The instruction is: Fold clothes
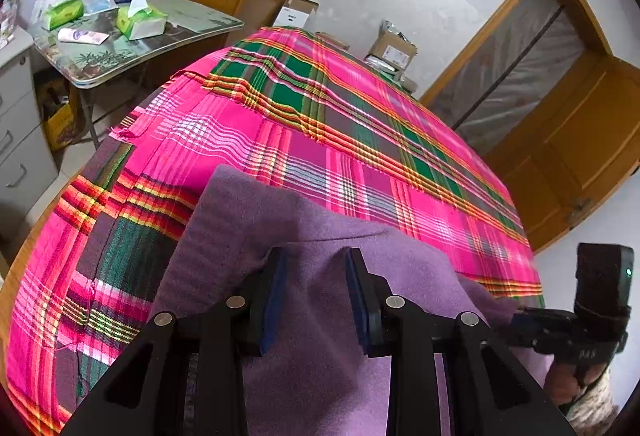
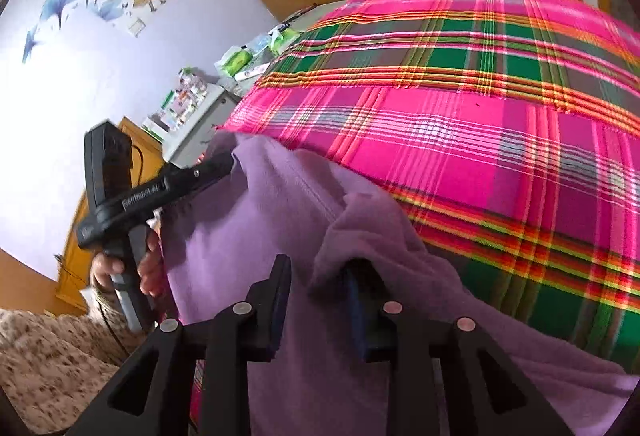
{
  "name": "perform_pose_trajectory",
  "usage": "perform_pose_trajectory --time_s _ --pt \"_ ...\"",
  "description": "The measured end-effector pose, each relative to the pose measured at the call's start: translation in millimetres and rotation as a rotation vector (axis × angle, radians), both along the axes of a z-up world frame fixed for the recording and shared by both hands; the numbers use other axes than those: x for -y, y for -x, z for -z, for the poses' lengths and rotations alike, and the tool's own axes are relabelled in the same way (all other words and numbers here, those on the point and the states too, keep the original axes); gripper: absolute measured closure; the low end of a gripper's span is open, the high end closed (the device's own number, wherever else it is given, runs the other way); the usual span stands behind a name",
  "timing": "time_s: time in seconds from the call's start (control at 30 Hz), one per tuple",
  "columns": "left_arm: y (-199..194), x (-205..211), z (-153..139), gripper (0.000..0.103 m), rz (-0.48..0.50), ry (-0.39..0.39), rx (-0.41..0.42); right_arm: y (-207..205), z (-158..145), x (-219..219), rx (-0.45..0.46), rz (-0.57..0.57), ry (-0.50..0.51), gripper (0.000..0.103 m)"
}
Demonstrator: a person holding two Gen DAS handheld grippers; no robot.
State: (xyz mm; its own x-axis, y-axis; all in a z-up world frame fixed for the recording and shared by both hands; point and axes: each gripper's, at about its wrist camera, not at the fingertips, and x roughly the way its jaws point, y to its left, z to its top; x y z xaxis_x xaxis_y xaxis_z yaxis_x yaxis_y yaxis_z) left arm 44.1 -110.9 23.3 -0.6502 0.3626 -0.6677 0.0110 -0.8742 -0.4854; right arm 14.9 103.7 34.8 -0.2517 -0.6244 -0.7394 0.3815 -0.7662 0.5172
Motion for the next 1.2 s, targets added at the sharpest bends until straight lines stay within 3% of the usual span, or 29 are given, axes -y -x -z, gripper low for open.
perform_pose_trajectory --time_s 0.1,0.17,0.23,0.47,0.7,0.87,0.97,1.2 --pt "1 0 1 0.072 0.005 0.004 -0.002 9 0 -8 0.007 0.057 0.045 0.076" --pt "2 1 1 0.072 0.008 -0.002 -0.002 13 -2 -12 -0.002 0.091 0.052 0.091" --pt "3 2 1 0.072 0.011 -0.009 -0.004 18 -6 -17 -0.025 0.12 0.038 0.097" --pt "7 7 3 0.072 0.011 -0.037 -0.011 46 -19 -35 -0.064 0.185 0.054 0.098" --pt "8 9 4 0.072 0.011 -0.041 -0.014 89 14 -32 0.061 0.157 -0.001 0.097" --pt "8 9 5 0.072 0.012 -0.037 -0.015 91 24 -36 0.097 0.122 0.005 0.099" --pt "8 9 5 0.072 0.011 -0.039 -0.015 87 19 -33 0.089 0.097 -0.024 0.098" --pt "8 8 5 0.072 0.006 -0.03 -0.012 53 -18 -50 -0.084 0.111 -0.147 0.093"
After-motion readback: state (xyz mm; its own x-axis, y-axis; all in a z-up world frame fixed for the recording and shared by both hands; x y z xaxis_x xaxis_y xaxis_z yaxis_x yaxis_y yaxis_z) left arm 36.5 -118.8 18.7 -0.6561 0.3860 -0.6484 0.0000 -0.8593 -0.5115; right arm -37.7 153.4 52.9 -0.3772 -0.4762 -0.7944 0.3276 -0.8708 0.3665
